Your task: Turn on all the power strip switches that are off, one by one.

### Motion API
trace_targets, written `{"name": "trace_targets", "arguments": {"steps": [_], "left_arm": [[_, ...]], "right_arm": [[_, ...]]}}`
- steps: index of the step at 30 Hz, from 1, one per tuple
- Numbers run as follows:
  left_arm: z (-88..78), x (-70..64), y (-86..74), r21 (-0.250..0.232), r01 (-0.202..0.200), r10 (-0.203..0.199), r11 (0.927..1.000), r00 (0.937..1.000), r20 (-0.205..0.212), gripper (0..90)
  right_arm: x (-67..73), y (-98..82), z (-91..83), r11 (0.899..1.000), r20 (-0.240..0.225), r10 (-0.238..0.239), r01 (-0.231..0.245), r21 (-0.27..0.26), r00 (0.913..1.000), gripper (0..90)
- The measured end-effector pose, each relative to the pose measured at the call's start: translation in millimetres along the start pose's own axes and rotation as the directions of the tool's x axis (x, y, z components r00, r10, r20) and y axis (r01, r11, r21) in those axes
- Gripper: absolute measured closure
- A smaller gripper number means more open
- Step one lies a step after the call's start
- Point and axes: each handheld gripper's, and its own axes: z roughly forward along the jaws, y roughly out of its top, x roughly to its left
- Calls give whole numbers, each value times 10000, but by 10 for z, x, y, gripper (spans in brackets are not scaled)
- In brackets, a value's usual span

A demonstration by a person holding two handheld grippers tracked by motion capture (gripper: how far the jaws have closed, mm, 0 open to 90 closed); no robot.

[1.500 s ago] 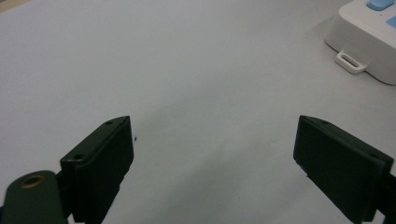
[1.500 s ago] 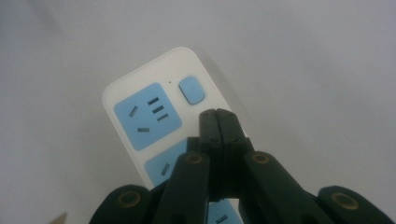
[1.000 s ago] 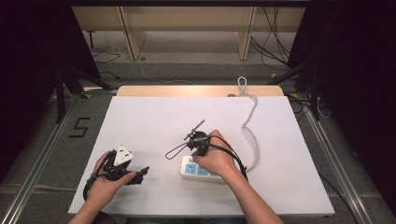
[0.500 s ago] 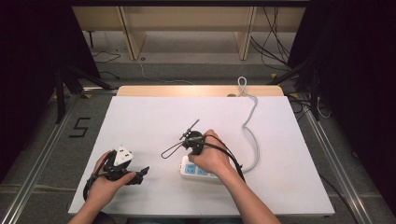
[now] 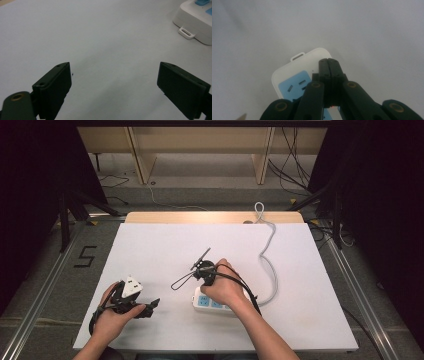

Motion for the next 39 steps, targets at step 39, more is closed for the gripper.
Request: {"name": "trace_targets", "arguments": {"steps": [39], "left_arm": [[-1,-8,-1,-26,14,-15,10000,10000,-37,120]], "right_arm": [[28,44,63,9988,226,-118,106,488,9997,900]]}}
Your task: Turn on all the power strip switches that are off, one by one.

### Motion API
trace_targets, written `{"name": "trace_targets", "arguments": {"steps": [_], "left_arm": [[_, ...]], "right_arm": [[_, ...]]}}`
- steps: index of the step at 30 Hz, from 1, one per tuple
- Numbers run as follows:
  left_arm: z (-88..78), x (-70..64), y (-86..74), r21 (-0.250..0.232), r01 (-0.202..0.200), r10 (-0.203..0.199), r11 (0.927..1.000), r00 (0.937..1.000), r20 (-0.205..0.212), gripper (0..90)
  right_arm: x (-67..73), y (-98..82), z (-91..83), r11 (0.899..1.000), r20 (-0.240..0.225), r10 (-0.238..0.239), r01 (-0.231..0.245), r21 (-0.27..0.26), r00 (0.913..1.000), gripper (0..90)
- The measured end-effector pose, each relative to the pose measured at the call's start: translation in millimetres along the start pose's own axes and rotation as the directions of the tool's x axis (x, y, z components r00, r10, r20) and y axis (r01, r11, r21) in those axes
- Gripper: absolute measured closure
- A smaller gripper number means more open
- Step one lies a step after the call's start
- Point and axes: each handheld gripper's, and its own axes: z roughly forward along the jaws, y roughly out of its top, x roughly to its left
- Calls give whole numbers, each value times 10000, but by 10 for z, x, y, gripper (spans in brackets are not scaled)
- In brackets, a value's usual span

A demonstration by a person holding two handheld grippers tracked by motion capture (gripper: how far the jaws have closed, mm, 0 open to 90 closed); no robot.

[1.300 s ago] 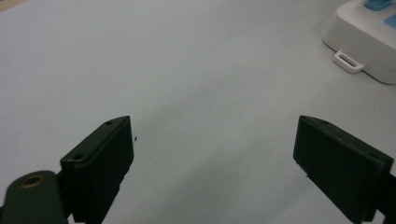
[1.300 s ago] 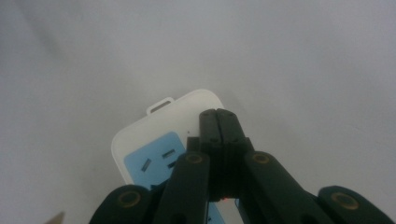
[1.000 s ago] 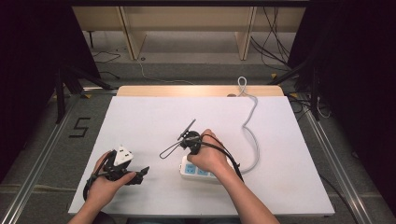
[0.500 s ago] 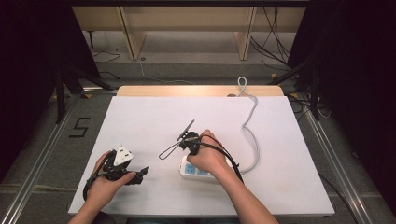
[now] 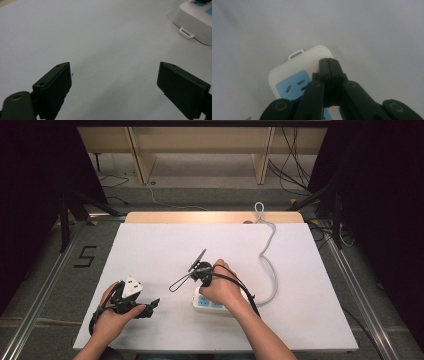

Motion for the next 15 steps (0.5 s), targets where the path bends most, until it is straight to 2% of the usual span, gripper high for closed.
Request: {"name": "trace_targets", "arguments": {"steps": [2,5,9,10,12,13,15], "left_arm": [[0,0,1,-14,-5,5,10000,10000,6,120],[1,-1,0,3,0,0,10000,10000,8,120],[0,4,-4,-9,-31,31,10000,10000,31,120],[0,7,-5,7,-42,42,10000,10000,30,120],[1,10,-6,28,-16,16,10000,10000,42,121],[4,11,-6,14,-9,9,10000,10000,26,121],[5,14,-6,38,-33,33,10000,10000,20,121]], "right_arm": [[4,2,0,9998,-25,199,-199,-29,9998,900],[11,1,1,10000,69,69,-68,-38,10000,900],[-21,-15,0,9998,-109,81,-83,-159,9999,900],[-22,-22,-5,9993,-236,324,-328,-192,9992,900],[-37,-54,-11,9982,-369,439,-454,-393,9984,900],[-39,-66,-26,9963,-467,639,-664,-544,9969,900],[-45,-96,-38,9955,-464,621,-652,-685,9970,900]]}}
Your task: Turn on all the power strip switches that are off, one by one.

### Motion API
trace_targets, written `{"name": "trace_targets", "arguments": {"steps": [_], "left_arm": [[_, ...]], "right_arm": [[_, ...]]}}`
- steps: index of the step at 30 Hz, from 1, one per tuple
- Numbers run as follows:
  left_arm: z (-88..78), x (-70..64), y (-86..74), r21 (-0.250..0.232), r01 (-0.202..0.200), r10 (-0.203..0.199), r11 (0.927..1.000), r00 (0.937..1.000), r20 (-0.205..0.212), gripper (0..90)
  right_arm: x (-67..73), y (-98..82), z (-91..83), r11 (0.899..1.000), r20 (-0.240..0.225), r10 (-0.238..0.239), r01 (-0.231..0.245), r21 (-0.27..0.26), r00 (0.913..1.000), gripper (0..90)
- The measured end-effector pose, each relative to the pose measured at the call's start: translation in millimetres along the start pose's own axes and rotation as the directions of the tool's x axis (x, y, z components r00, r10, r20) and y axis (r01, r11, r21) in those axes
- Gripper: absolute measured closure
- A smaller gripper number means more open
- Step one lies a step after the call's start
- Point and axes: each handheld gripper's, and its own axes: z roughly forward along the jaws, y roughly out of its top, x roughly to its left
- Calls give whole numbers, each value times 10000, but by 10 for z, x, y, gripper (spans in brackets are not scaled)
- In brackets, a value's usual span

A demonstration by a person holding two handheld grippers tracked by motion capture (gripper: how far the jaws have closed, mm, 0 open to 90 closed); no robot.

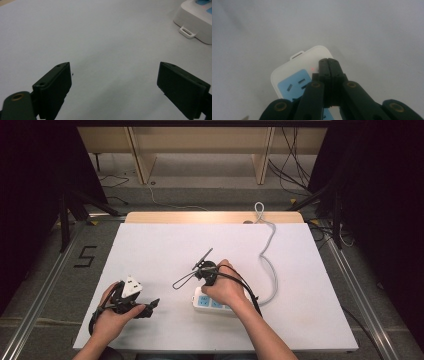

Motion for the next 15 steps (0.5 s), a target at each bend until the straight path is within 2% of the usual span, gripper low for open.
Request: {"name": "trace_targets", "arguments": {"steps": [6,15], "left_arm": [[4,-8,1,-5,44,-44,10000,10000,4,121],[3,-5,1,-24,34,-34,10000,10000,-14,121]], "right_arm": [[-35,-37,-104,9990,105,3,2,-441,9999,900],[-67,-70,-131,9990,133,-167,172,-418,9998,900]]}}
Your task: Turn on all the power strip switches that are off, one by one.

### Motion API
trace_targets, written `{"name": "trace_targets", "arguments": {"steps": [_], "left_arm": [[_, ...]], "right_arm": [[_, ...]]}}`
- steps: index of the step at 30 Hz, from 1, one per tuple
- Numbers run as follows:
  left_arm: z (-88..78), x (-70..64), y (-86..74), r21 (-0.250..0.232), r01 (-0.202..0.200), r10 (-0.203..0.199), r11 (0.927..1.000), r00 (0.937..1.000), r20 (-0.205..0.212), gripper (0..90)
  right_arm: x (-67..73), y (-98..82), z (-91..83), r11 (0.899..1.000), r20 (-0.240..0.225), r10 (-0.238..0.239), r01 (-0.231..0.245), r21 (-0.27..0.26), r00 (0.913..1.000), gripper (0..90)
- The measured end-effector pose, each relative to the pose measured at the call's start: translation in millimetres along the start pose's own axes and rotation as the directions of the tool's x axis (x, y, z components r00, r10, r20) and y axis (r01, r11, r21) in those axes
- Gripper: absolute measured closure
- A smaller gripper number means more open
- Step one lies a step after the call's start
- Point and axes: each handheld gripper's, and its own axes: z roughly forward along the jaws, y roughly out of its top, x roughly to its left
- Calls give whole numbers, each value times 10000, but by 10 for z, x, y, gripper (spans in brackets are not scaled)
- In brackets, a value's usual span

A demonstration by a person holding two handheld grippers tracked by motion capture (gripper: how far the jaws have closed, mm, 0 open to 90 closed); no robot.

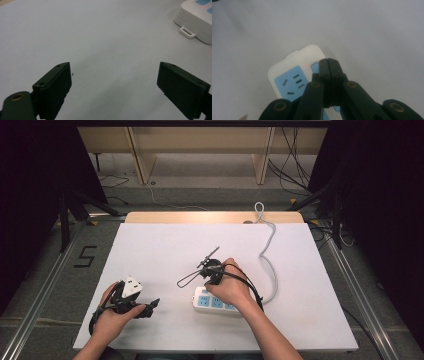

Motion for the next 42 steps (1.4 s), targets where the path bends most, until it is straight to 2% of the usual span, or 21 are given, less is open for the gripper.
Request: {"name": "trace_targets", "arguments": {"steps": [6,11,17,27,34,42], "left_arm": [[2,-4,2,23,-29,29,10000,10000,-8,121],[5,-5,2,33,-16,16,10000,10000,4,121],[5,0,1,52,-7,7,10000,10000,-17,121],[5,3,0,63,-2,3,10000,10000,-23,121],[4,5,-2,70,6,-5,10000,10000,-40,121],[6,7,-4,99,5,-4,10000,10000,-39,121]], "right_arm": [[-31,-42,-46,10000,-7,29,-29,-88,10000,900],[-94,-104,-108,9987,-56,201,-203,-470,9998,898],[-139,-174,-146,9984,44,247,-244,-516,9997,895],[-208,-302,-190,9955,146,332,-317,-896,9993,872],[-261,-404,-237,9898,222,310,-276,-1398,9993,840],[-364,-614,-321,9801,320,546,-475,-1927,9980,769]]}}
